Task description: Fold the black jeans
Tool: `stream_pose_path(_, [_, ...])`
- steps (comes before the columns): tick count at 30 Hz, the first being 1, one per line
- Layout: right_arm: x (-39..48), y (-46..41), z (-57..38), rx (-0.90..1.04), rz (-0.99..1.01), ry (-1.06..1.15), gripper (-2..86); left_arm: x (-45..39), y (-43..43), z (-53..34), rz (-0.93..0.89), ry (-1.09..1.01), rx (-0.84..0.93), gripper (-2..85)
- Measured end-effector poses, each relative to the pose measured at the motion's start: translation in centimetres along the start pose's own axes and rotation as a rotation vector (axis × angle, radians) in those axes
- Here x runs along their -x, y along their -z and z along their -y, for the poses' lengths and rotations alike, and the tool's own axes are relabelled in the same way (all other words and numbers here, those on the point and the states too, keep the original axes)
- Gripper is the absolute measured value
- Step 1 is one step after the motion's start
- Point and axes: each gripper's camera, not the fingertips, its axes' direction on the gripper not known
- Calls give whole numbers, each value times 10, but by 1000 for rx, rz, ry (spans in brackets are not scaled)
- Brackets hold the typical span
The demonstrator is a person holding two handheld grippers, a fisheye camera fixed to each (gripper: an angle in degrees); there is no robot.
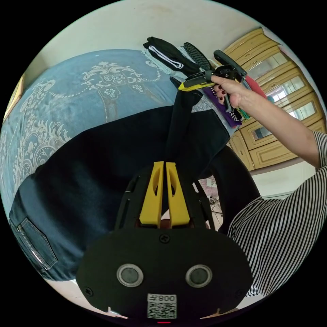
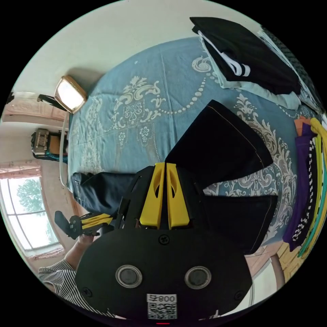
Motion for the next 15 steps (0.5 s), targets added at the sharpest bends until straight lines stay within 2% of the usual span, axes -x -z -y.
stream_pose_path(7, [-61, 41, -100, -152, 156, 15, 3, -66, 9, 18, 84, -130, 28, 10])
stream_pose_path(15, [-127, 23, -205, -213, 249, -56, 3, -127, -9, 38, 174, -204, 141, 10])
